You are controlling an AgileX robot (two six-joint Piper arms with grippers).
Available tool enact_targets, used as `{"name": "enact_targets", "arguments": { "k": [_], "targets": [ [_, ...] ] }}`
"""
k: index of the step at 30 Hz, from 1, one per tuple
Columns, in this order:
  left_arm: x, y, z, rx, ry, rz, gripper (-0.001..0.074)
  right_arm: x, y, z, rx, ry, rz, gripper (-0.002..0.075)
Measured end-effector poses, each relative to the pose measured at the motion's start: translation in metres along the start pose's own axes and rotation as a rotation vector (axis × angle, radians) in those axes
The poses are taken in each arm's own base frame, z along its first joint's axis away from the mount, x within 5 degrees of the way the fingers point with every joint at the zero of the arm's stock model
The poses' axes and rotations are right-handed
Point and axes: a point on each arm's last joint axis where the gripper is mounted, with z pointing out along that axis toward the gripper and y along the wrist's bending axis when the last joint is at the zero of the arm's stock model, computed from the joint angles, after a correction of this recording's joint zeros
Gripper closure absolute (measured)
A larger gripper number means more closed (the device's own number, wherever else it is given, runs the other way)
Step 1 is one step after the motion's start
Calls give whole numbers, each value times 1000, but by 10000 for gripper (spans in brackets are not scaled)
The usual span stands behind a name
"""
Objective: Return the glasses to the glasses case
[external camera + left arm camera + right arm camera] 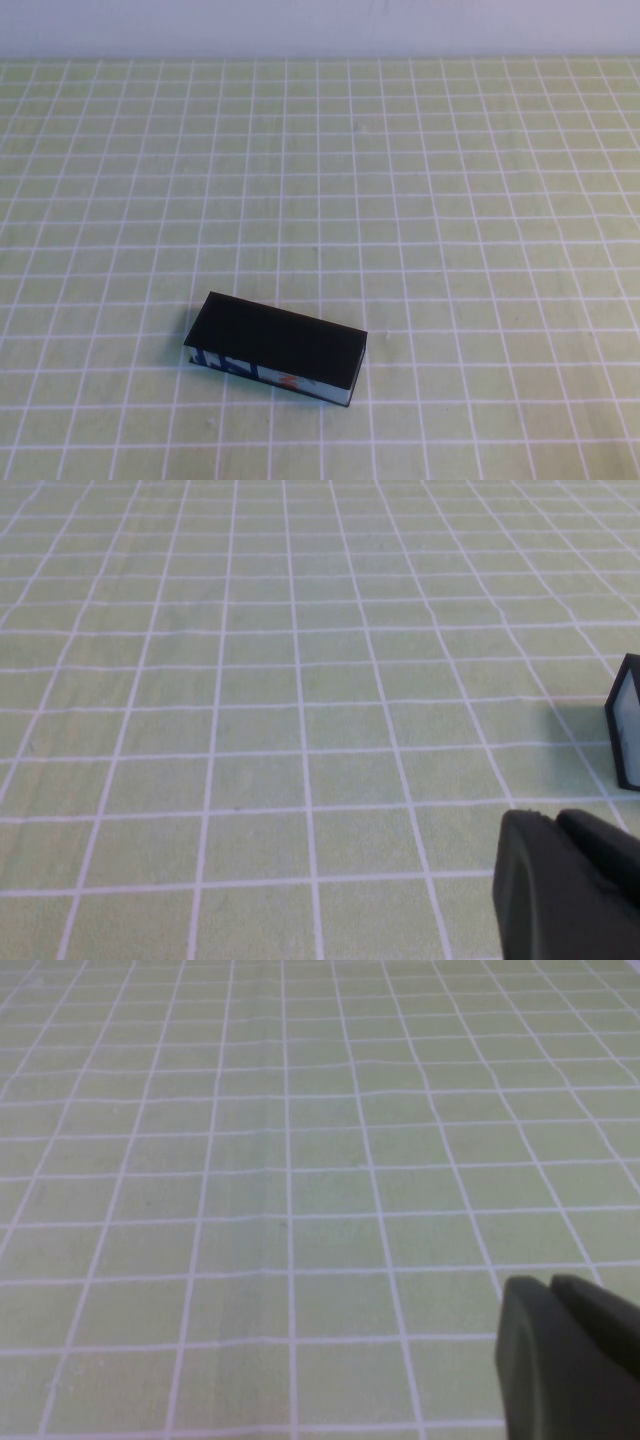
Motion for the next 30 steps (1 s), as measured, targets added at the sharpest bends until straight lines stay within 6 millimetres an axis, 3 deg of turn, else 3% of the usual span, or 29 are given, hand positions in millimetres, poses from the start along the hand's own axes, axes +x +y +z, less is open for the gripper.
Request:
{"name": "enact_targets", "arguments": {
  "k": [30],
  "targets": [
    [0, 0, 0, 0, 0, 0, 738, 1, 3, 0, -30, 6, -25, 743]
  ]
}}
